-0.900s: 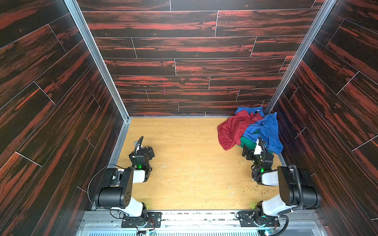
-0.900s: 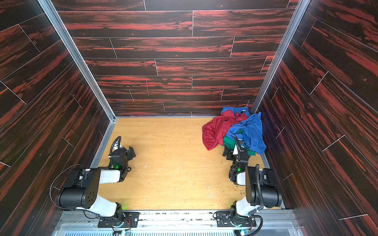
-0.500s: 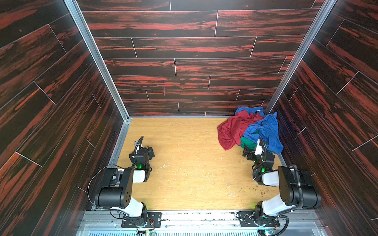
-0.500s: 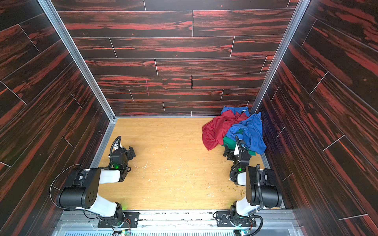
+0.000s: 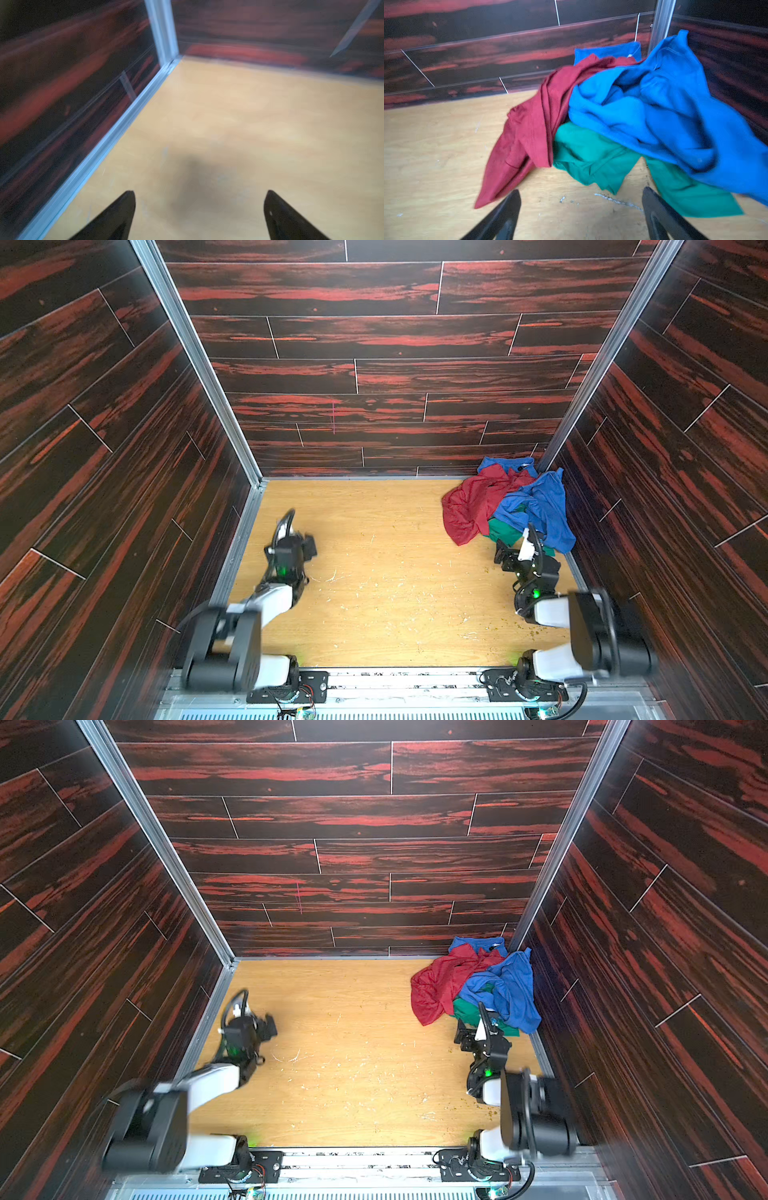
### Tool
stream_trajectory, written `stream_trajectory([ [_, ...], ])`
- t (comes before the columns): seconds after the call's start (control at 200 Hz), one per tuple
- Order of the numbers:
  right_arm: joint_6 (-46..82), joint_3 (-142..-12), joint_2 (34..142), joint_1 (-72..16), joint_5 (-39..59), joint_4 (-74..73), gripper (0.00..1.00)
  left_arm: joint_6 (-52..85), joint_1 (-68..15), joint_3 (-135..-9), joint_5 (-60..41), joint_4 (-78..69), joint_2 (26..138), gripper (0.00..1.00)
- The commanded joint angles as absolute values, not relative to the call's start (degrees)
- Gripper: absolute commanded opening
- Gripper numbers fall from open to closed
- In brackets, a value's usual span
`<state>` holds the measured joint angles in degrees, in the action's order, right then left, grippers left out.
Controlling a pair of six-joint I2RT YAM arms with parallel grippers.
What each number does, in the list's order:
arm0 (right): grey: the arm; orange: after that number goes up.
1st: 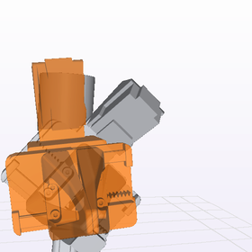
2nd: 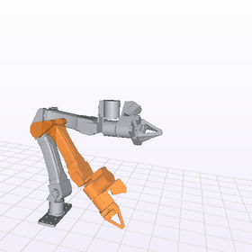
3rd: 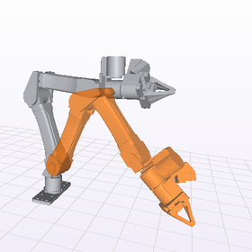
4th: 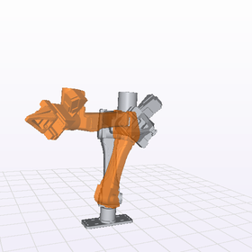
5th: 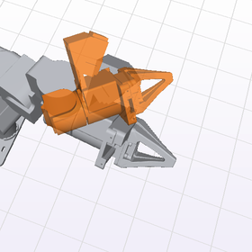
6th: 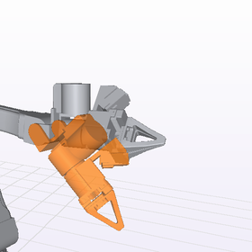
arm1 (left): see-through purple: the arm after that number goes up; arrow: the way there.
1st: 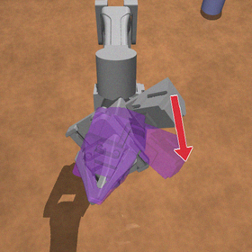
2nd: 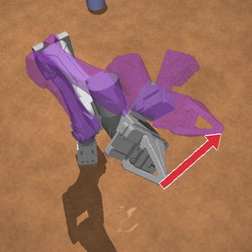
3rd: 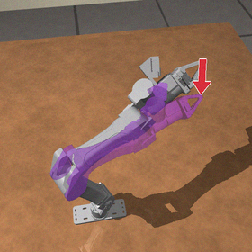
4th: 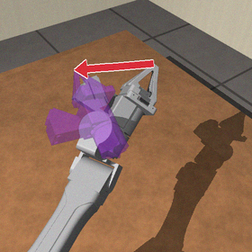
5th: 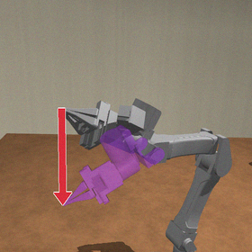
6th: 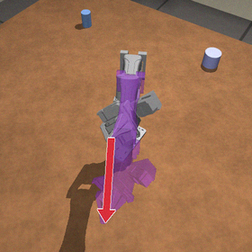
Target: Pick out a specific cloth from the pile
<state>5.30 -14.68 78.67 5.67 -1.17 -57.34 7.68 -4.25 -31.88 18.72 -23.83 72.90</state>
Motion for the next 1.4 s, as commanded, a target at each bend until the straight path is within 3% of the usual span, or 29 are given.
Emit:
stream_trajectory([
  [0.0, 10.5, -21.0, 71.0, 5.4, -3.8, -39.6, 0.91, 9.8, -10.5, -39.3, 16.3, -3.8, 65.4, 0.99],
  [0.115, 18.4, -32.7, 71.1, 6.1, -5.3, -16.7, 0.91, 8.4, -21.7, -45.2, 17.9, 4.0, 65.2, 0.99],
  [0.195, 25.4, -40.8, 74.0, 10.0, 1.9, -5.2, 0.85, 8.7, -28.4, -48.8, 17.8, 5.0, 67.5, 0.99],
  [0.296, 32.6, -46.7, 79.5, 15.5, 14.7, 0.7, 0.76, 10.0, -35.2, -54.4, 18.4, 4.3, 72.6, 0.99],
  [0.491, 33.7, -54.1, 91.3, 16.9, 24.7, 4.3, 0.72, 7.7, -44.7, -71.4, 14.9, 8.1, 86.1, 0.99],
  [0.611, 34.5, -54.0, 94.2, 16.8, 23.4, 2.2, 0.70, 9.7, -47.1, -78.9, 10.0, 10.2, 91.7, 0.99],
  [0.772, 36.5, -55.1, 99.1, 16.2, 23.6, -0.2, 0.64, 9.8, -50.2, -80.0, 6.6, 8.9, 94.3, 0.99],
  [1.228, 37.9, -58.2, 105.3, 15.3, 18.1, -5.5, 0.54, 9.5, -51.1, -76.5, 10.0, 6.9, 90.9, 0.99],
  [1.398, 37.8, -59.9, 107.5, 15.2, 18.7, -5.7, 0.38, 10.4, -51.1, -75.9, 10.1, 6.5, 90.1, 0.99],
])
